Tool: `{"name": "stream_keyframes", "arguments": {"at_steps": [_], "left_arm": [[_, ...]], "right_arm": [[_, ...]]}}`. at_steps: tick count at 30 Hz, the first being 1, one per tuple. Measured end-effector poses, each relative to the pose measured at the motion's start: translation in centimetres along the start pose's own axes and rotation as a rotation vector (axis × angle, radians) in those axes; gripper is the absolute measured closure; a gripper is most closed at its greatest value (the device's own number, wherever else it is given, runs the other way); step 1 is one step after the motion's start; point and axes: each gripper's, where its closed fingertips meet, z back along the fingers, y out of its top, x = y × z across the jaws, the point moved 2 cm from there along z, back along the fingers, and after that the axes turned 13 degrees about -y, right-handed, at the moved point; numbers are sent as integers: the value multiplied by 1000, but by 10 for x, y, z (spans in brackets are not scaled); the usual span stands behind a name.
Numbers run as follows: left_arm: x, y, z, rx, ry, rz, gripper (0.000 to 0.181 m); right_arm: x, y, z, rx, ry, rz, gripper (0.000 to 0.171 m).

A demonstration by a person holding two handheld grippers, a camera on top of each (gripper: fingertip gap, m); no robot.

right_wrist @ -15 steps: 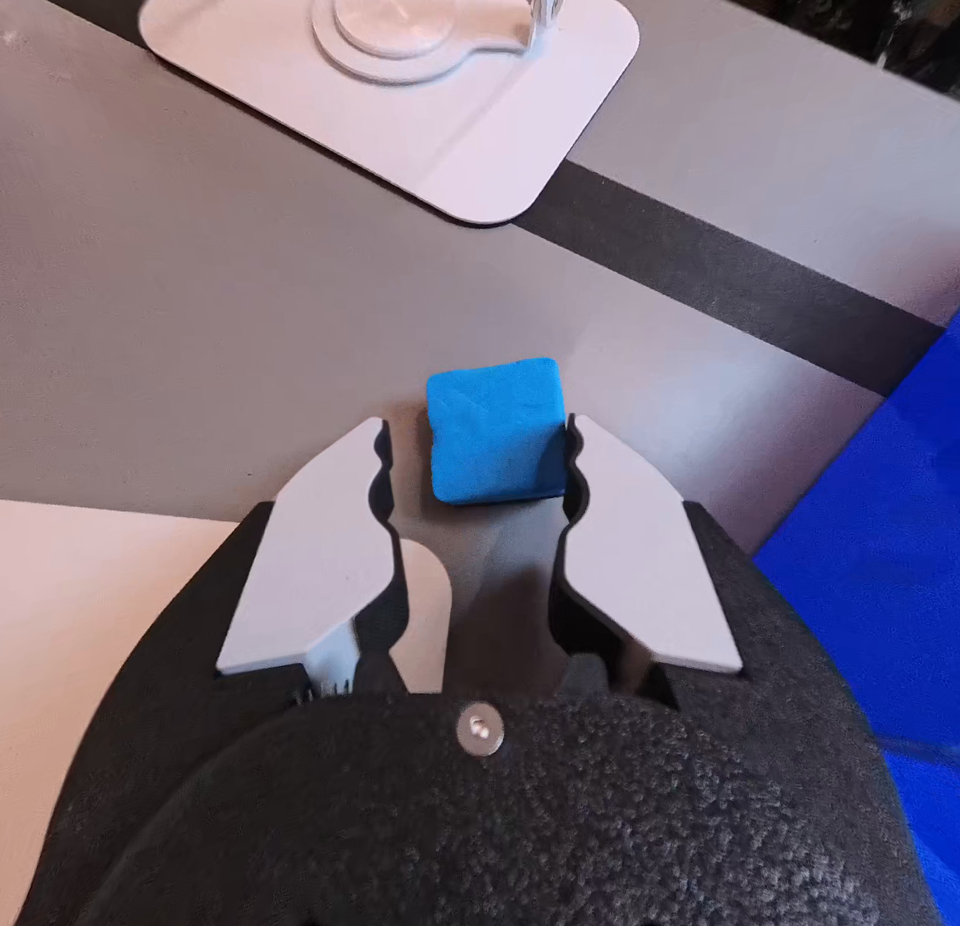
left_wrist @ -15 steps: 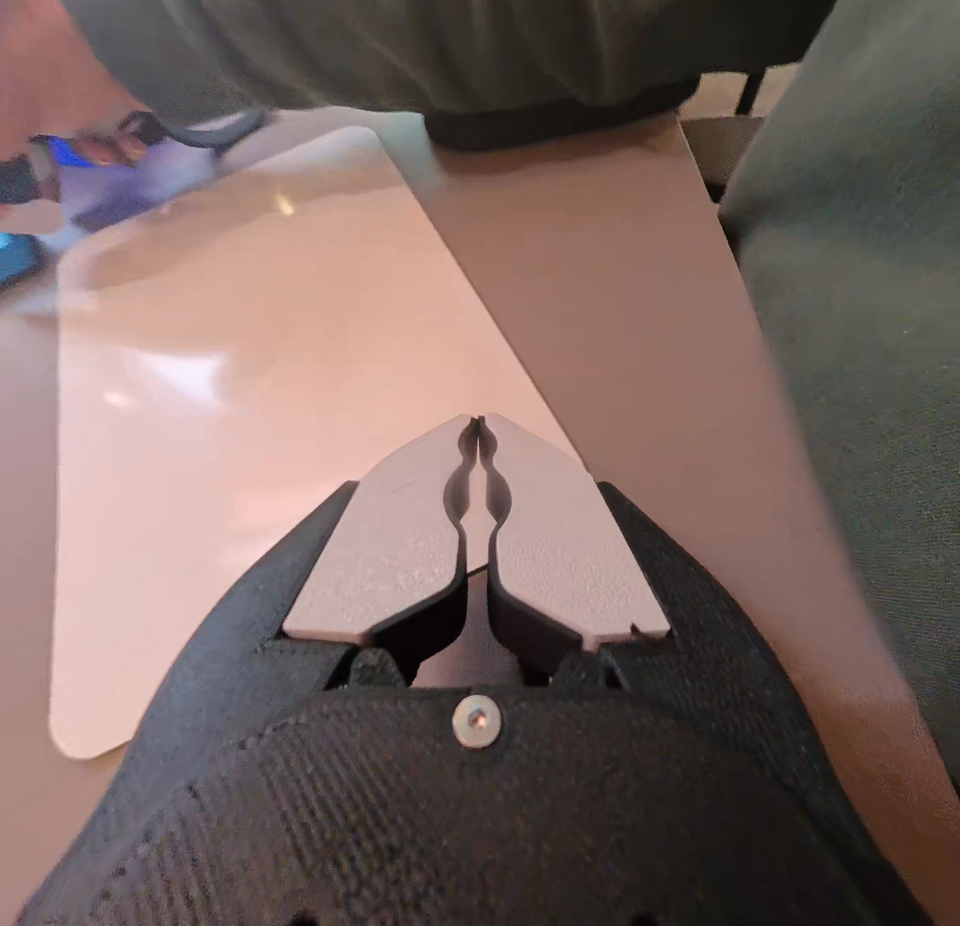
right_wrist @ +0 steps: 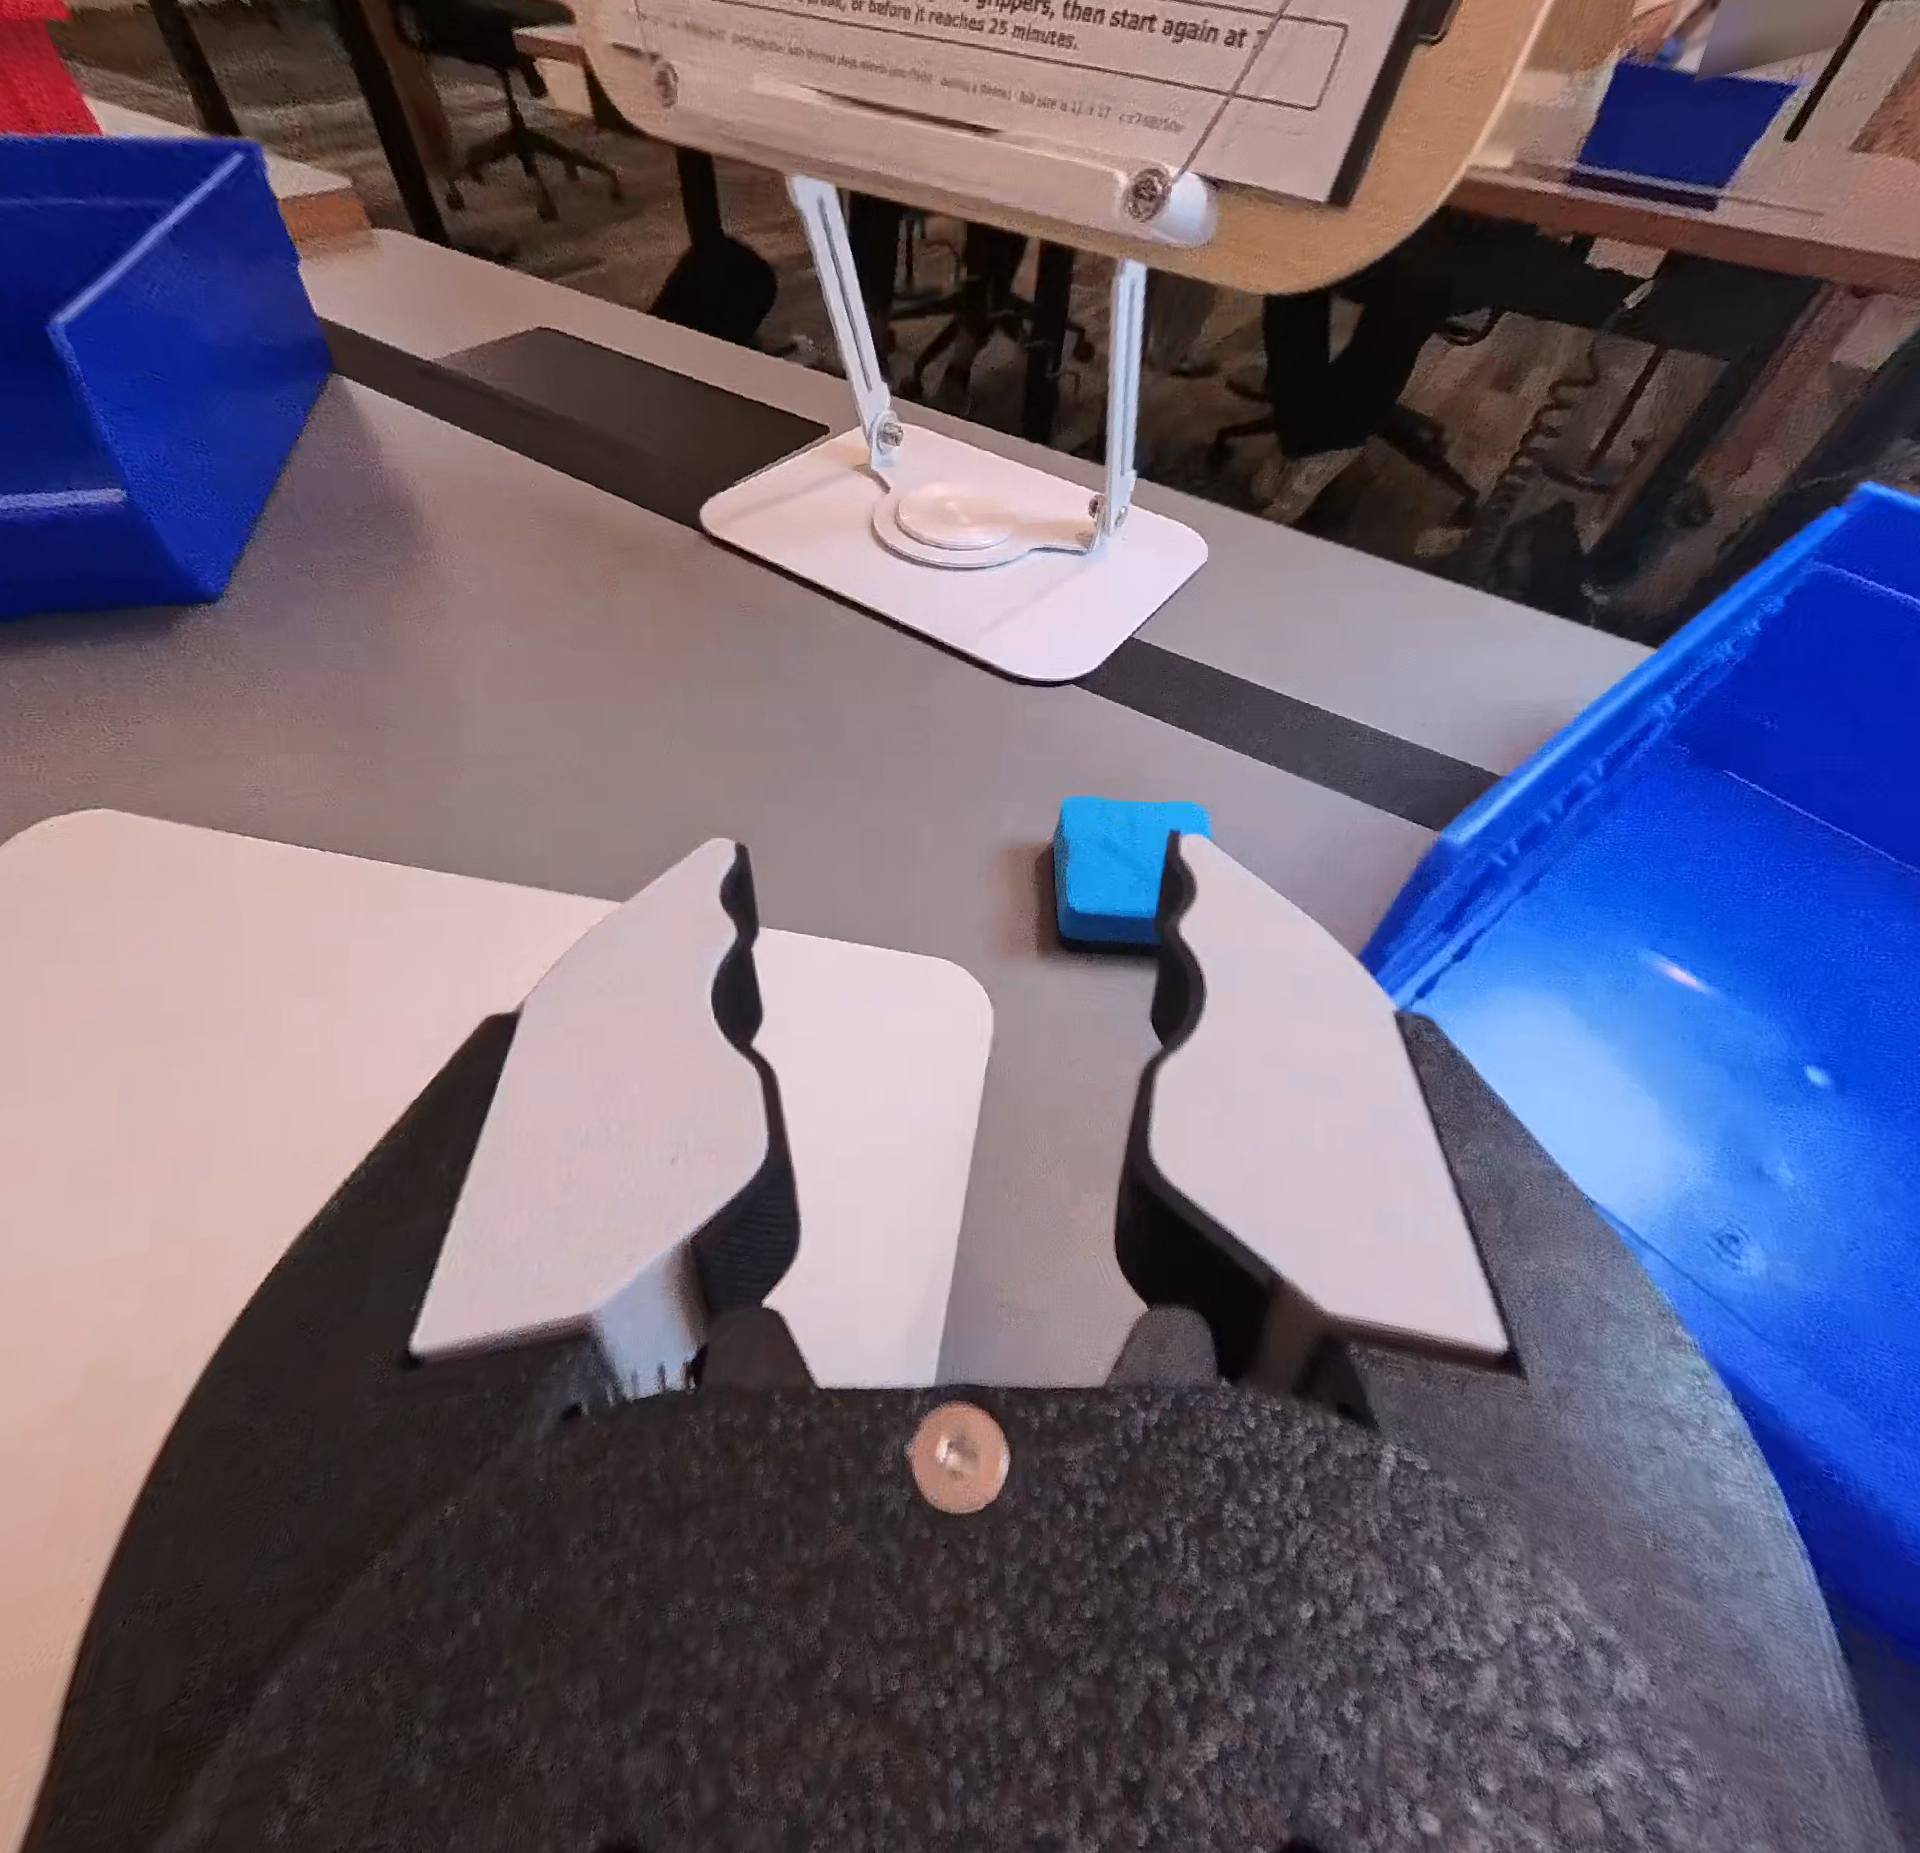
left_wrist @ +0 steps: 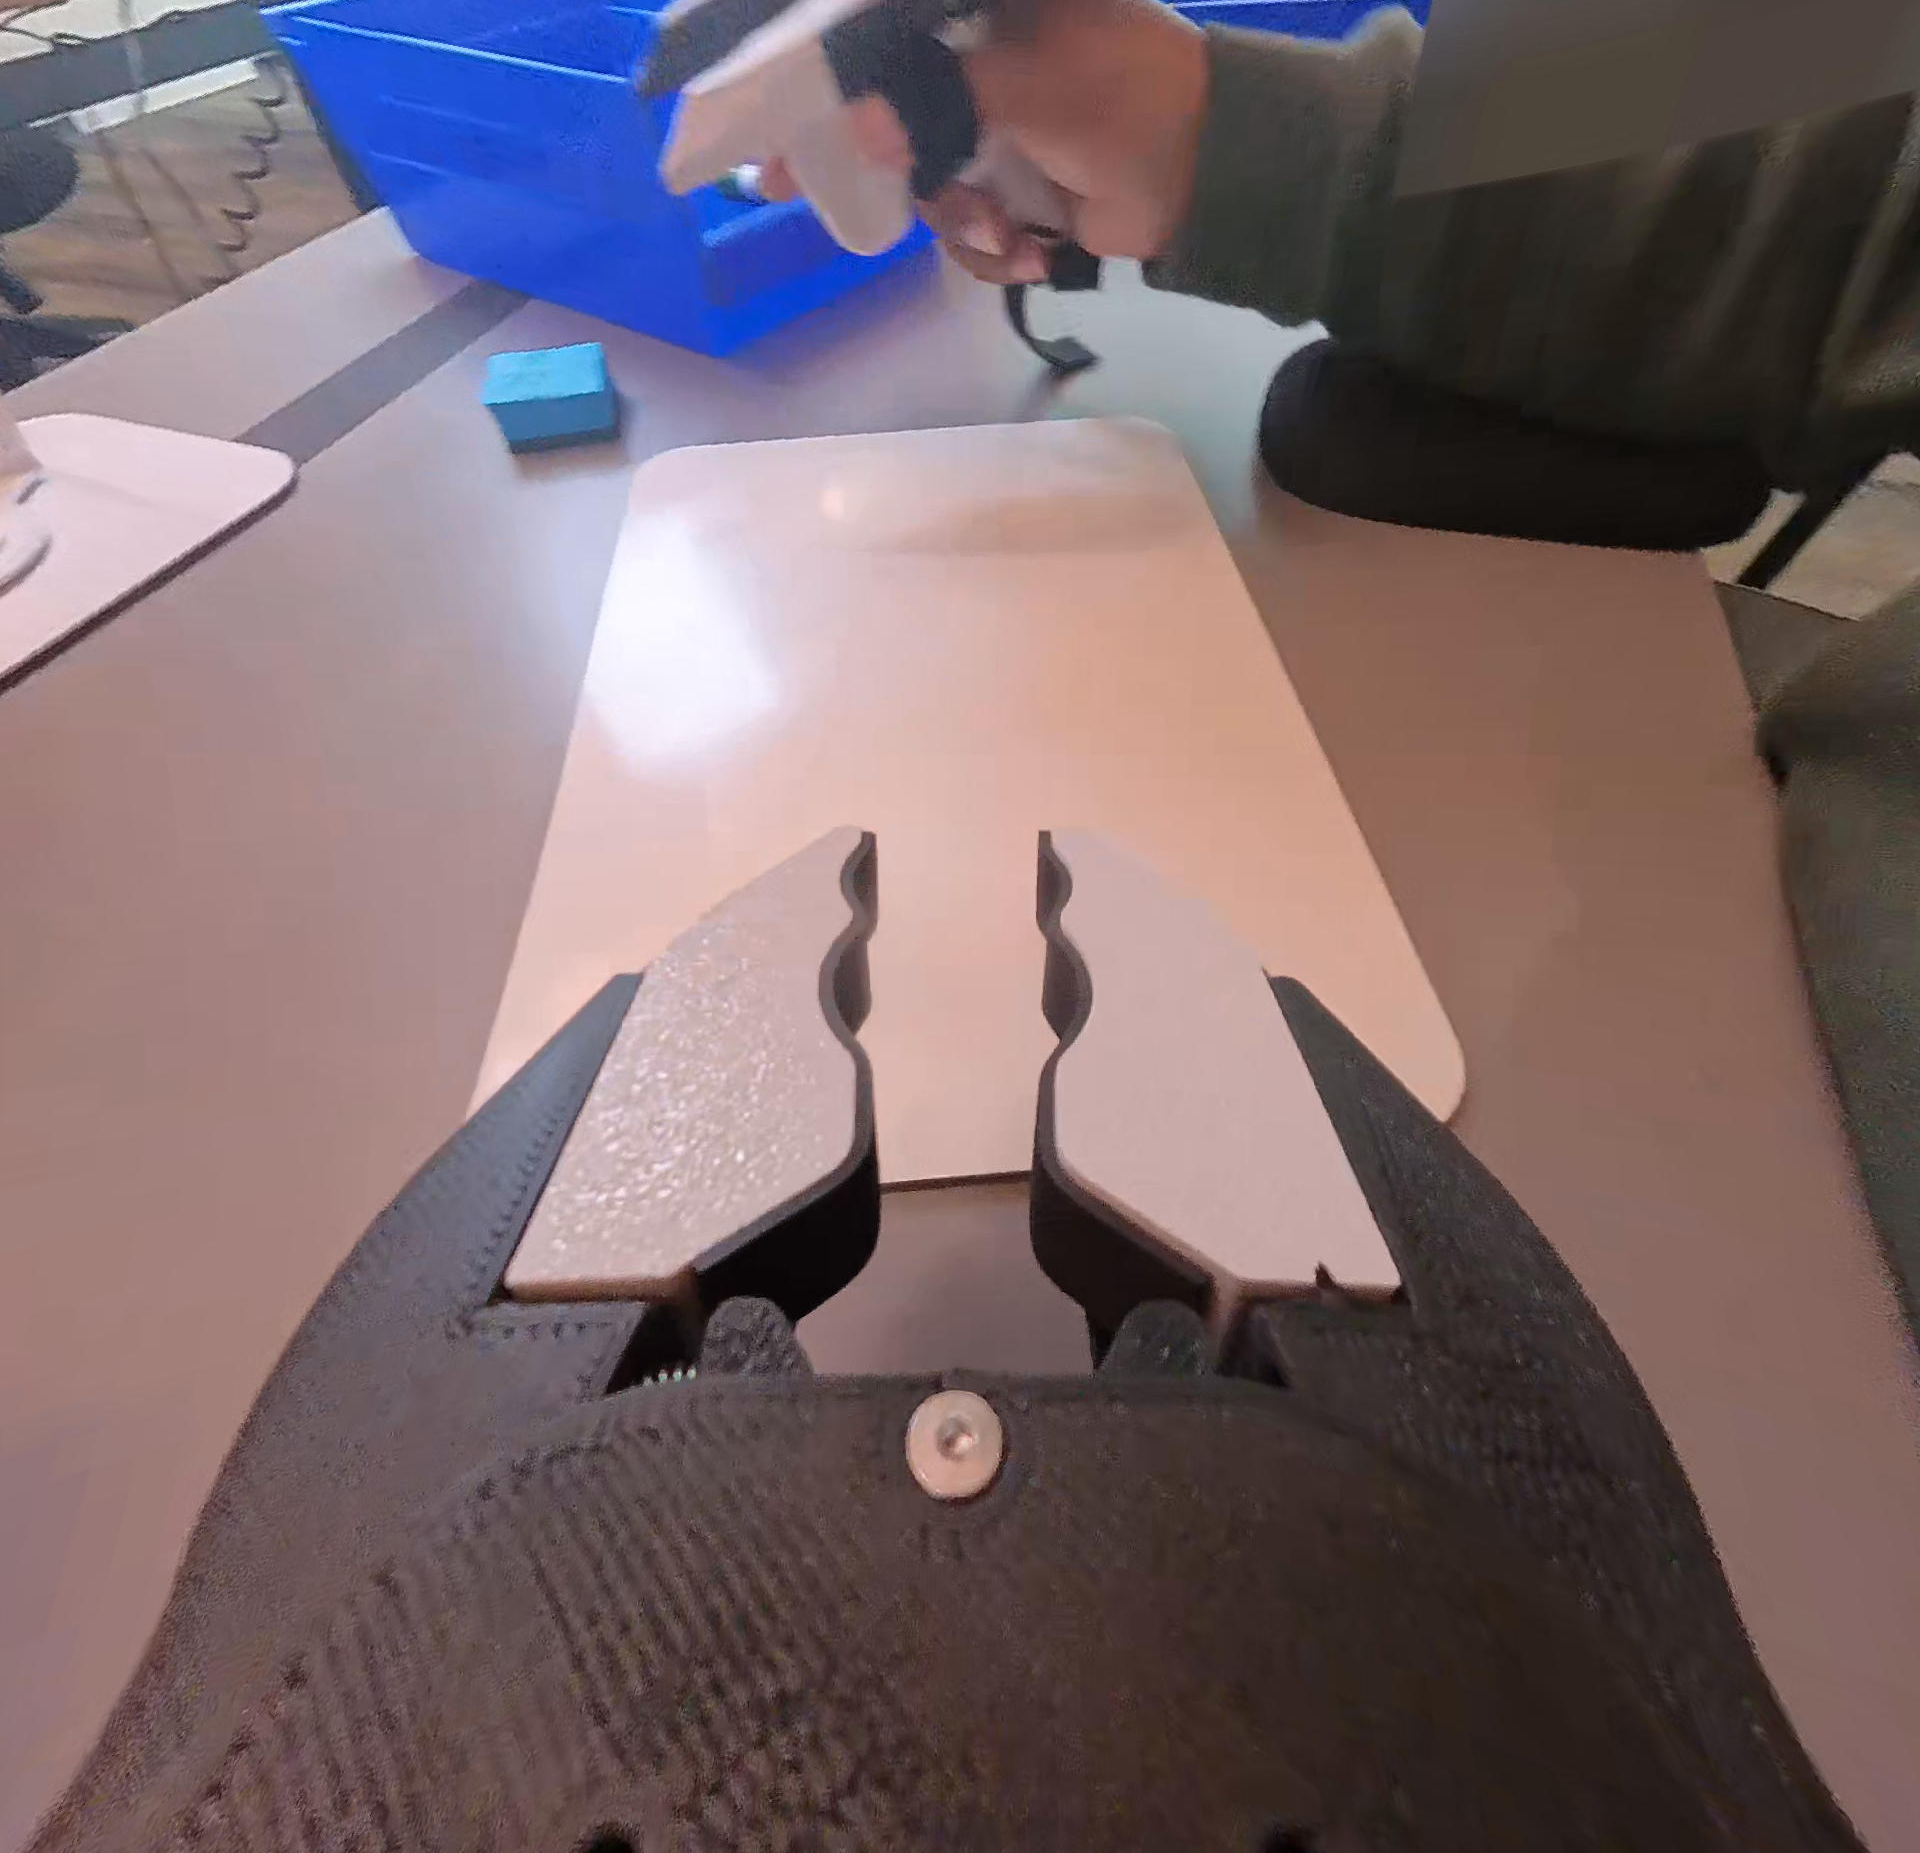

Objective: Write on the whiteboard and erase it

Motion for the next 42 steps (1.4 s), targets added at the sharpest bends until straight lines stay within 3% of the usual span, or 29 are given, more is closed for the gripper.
{"name": "stream_keyframes", "arguments": {"at_steps": [9, 13, 18, 30, 37, 42], "left_arm": [[-62, 3, 38, 101, 298, 3, 158], [-97, -2, 77, 102, 510, -104, 173], [-118, -9, 118, 118, 666, -82, 172], [-118, -16, 116, 104, 613, -14, 158], [-115, -15, 115, 127, 570, 19, 154], [-110, -14, 107, 124, 519, 29, 152]], "right_arm": [[23, 7, 17, 112, -44, -45, 102], [20, 2, 20, 99, 32, -89, 102], [24, 3, 20, 115, 21, -73, 103], [24, -23, 5, 26, -14, -15, 108], [5, -41, -47, -185, -28, 38, 101], [7, -33, -88, -318, -157, 153, 95]]}}
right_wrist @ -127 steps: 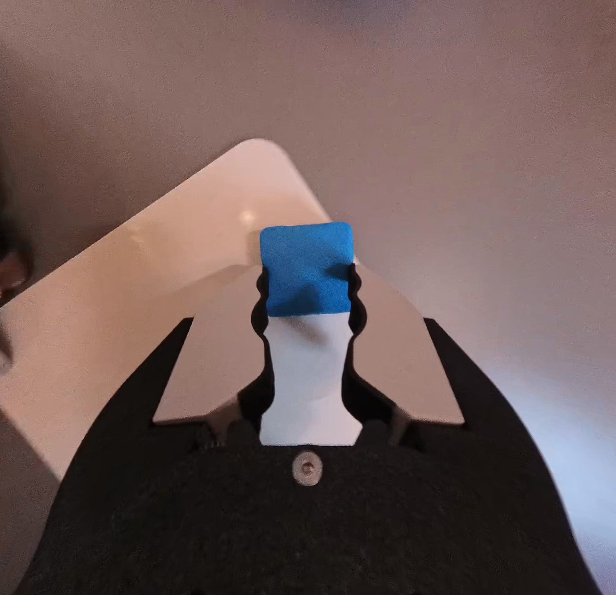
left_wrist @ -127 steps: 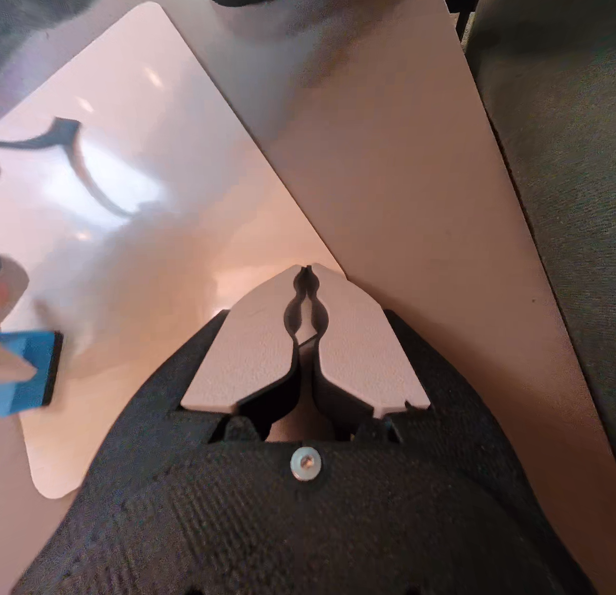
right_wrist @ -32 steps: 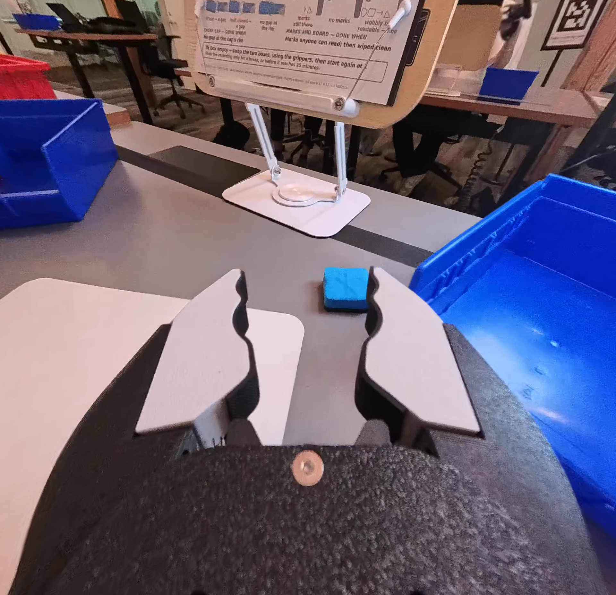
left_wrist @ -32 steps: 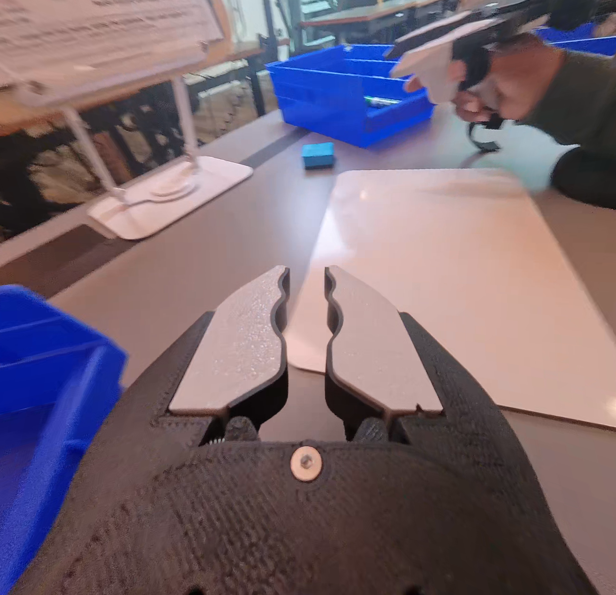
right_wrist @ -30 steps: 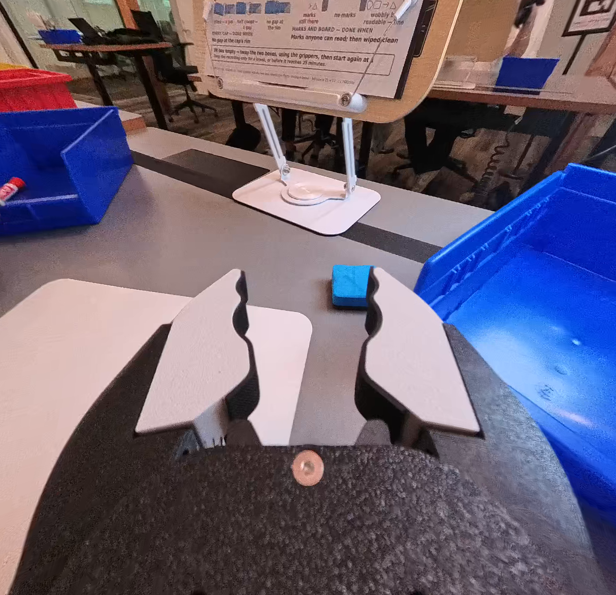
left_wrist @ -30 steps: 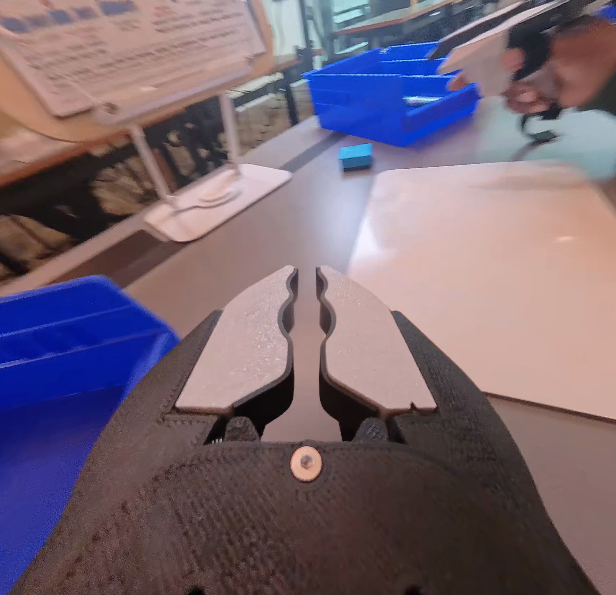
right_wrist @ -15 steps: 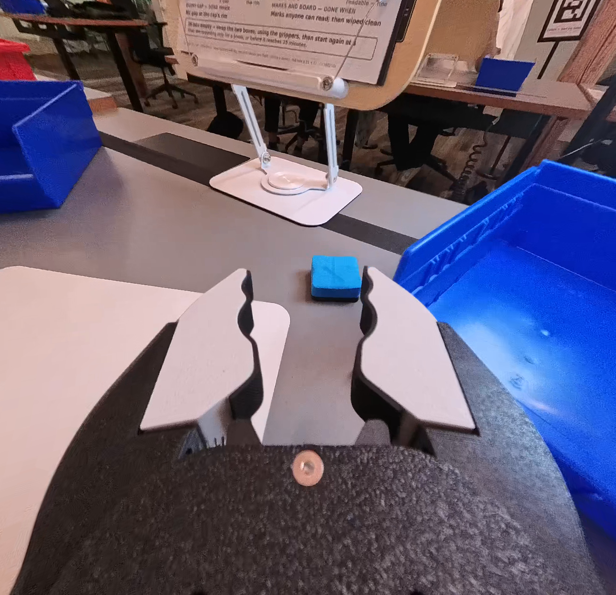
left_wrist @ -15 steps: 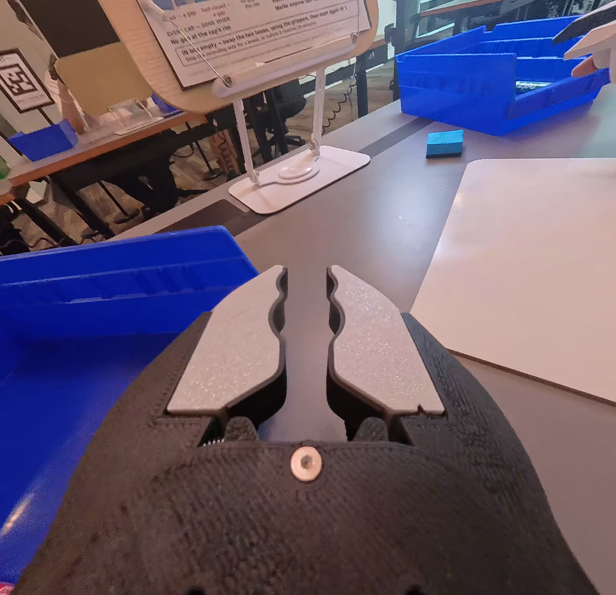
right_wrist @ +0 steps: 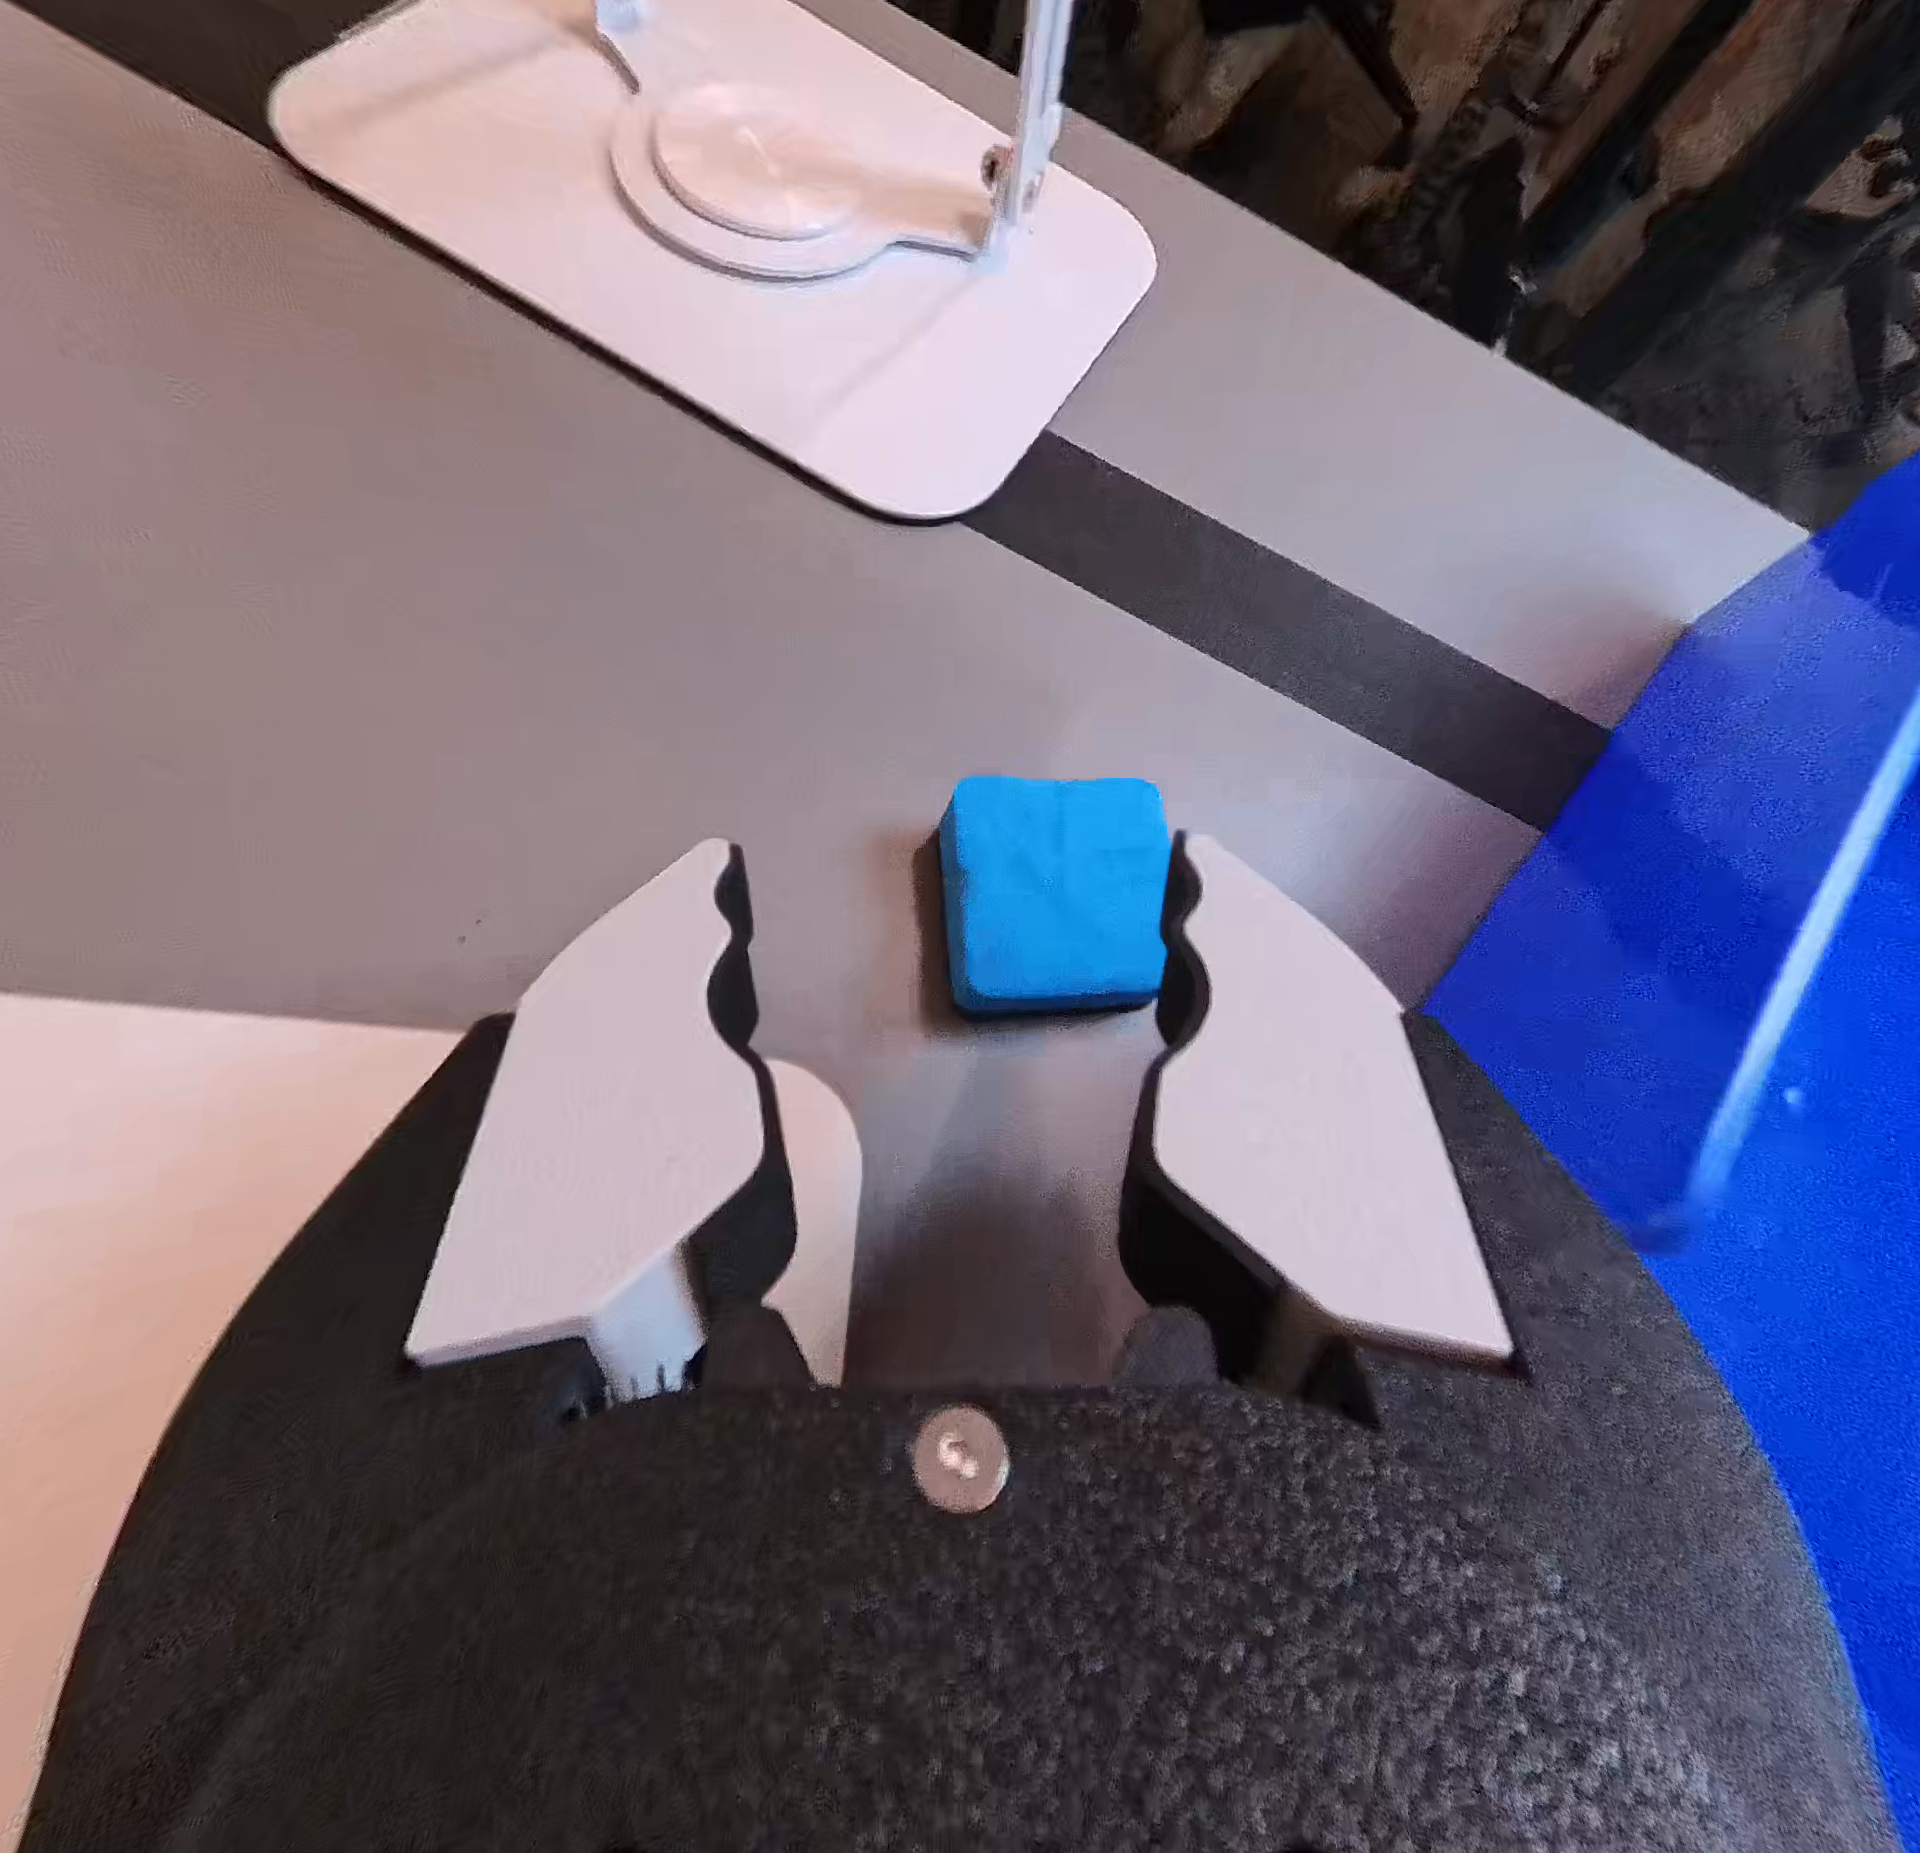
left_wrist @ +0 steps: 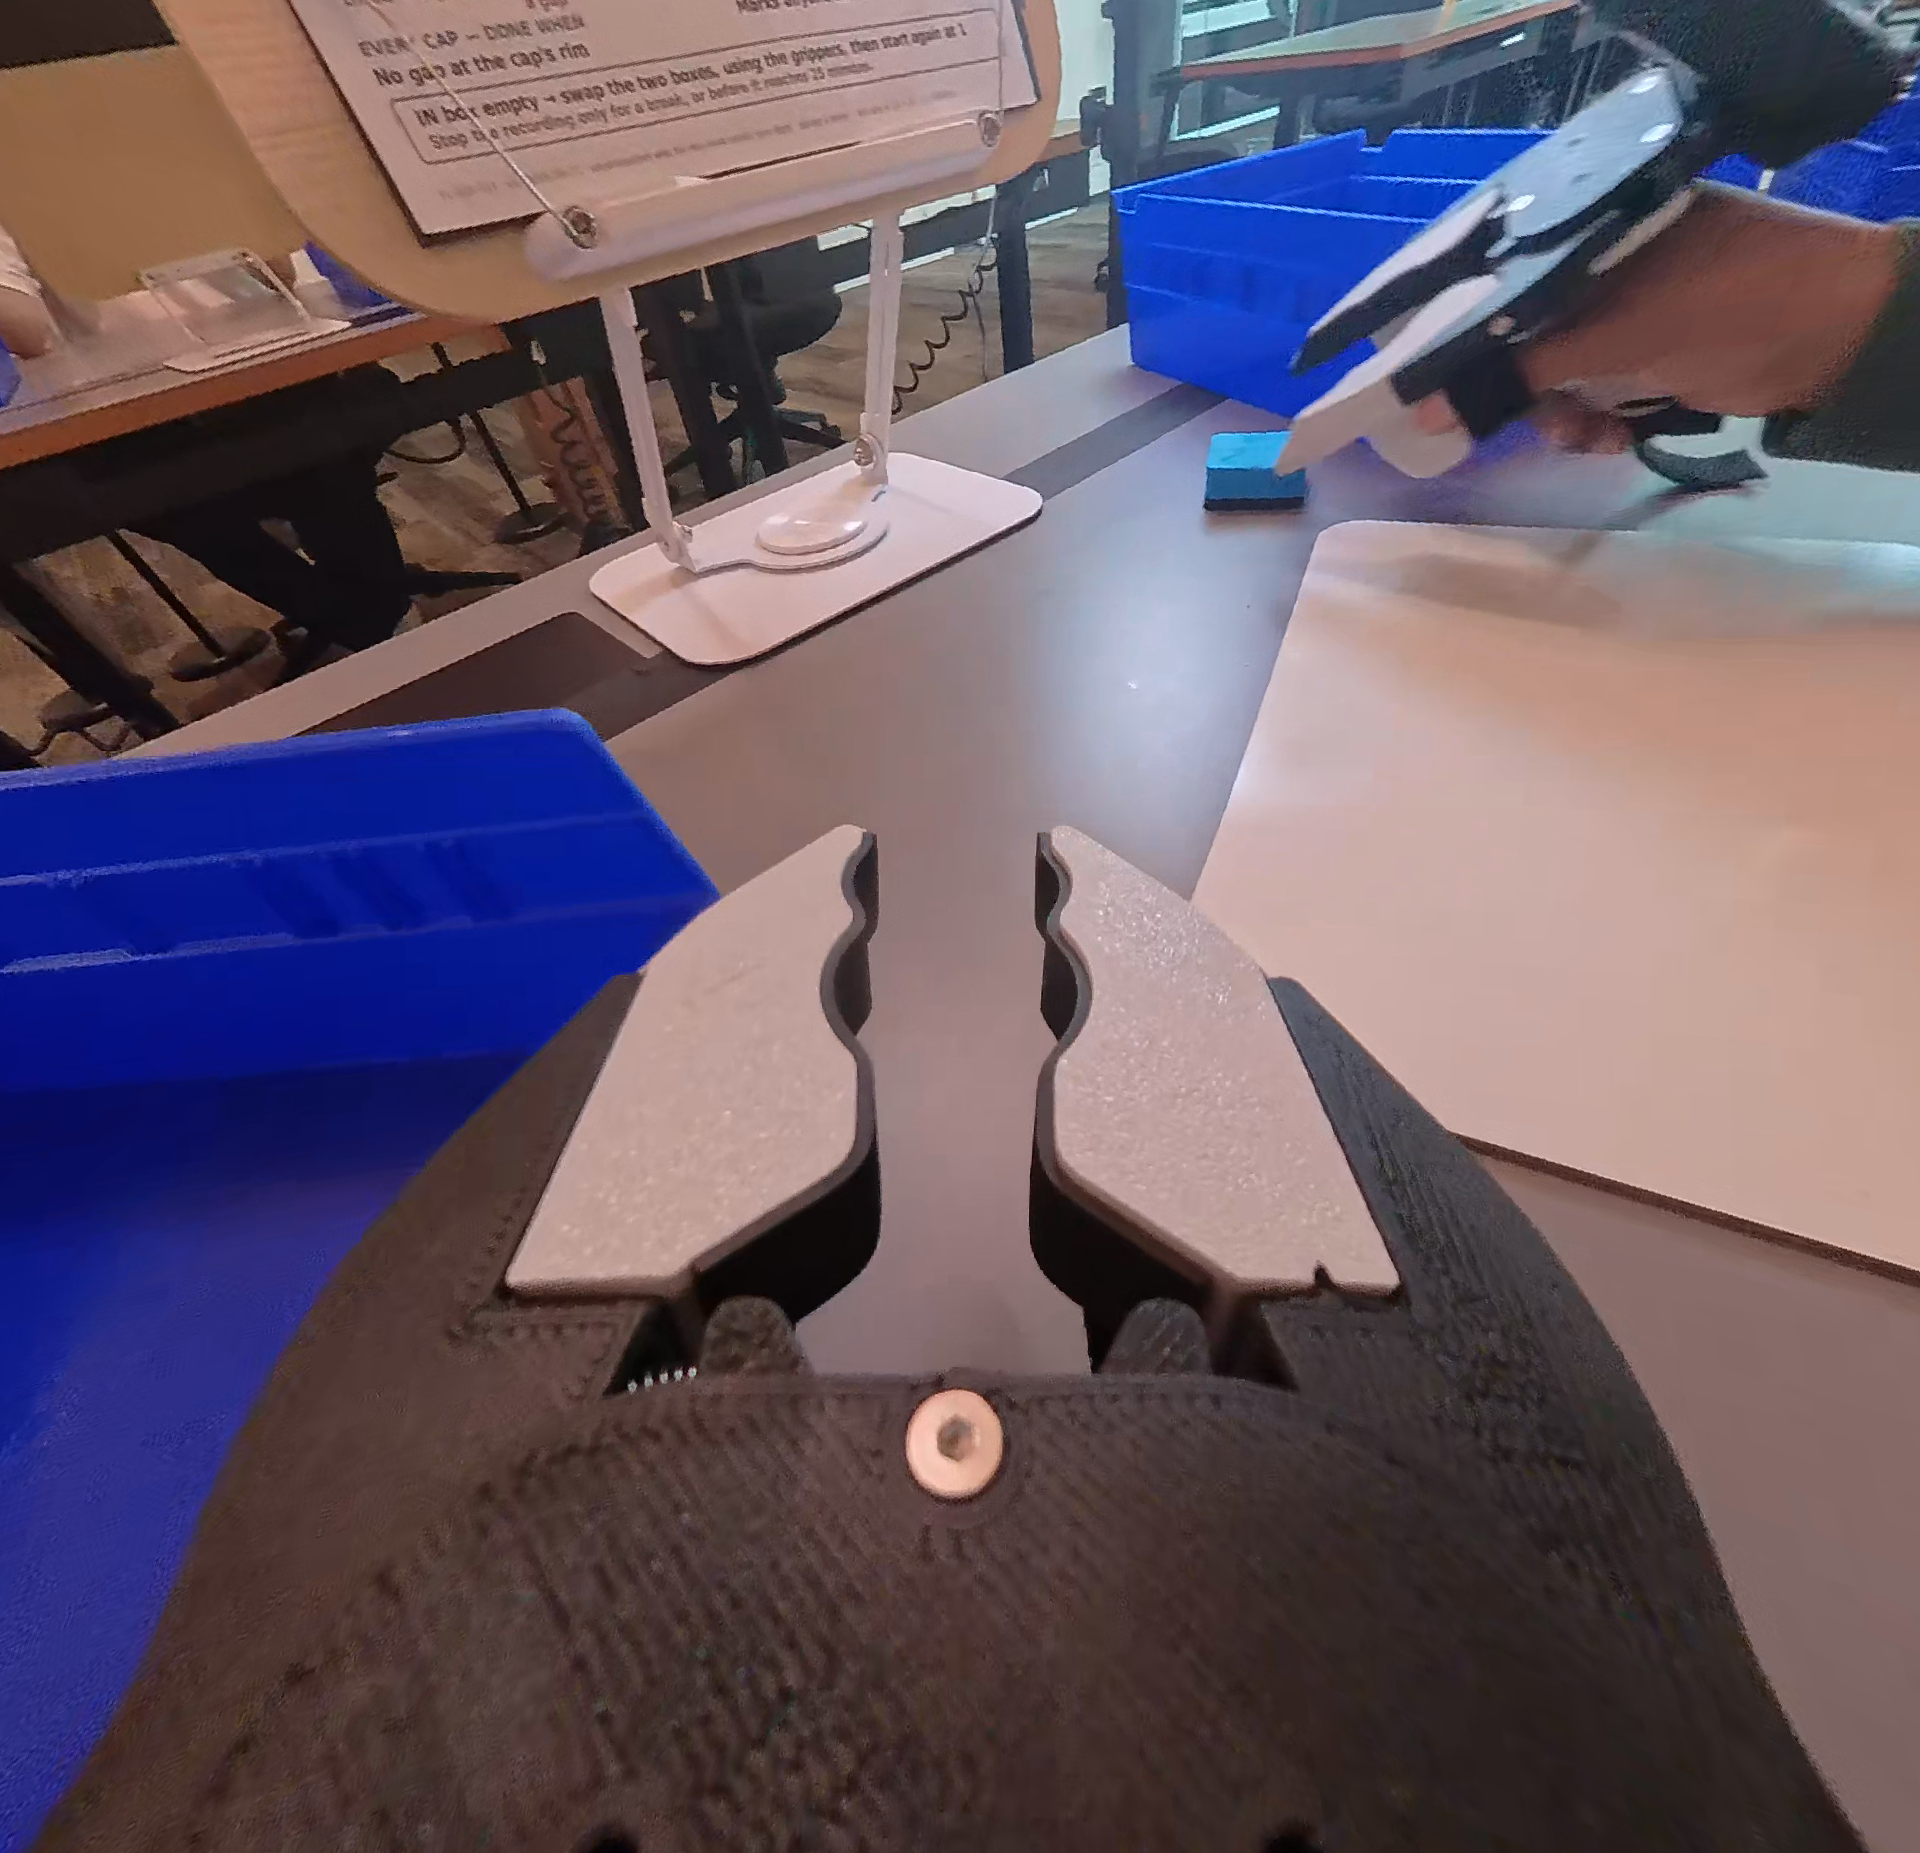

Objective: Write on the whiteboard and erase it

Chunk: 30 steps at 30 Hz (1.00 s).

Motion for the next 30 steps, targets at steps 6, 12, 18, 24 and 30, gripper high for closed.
{"name": "stream_keyframes", "arguments": {"at_steps": [6, 12, 18, 24, 30], "left_arm": [[8, -1, -3, -15, -42, 4, 152], [14, -5, -8, -38, -79, 2, 152], [20, -12, -13, -93, -97, -13, 153], [4, -1, 3, -124, -11, -51, 153], [-74, 29, 83, -484, 138, -75, 157]], "right_arm": [[4, -3, -30, -121, -50, -34, 93], [8, -19, -36, -183, -87, -16, 93], [16, -19, -34, -153, -130, 20, 115], [12, 28, 16, 138, -95, 38, 102], [-3, 34, 102, 280, 187, -71, 105]]}}
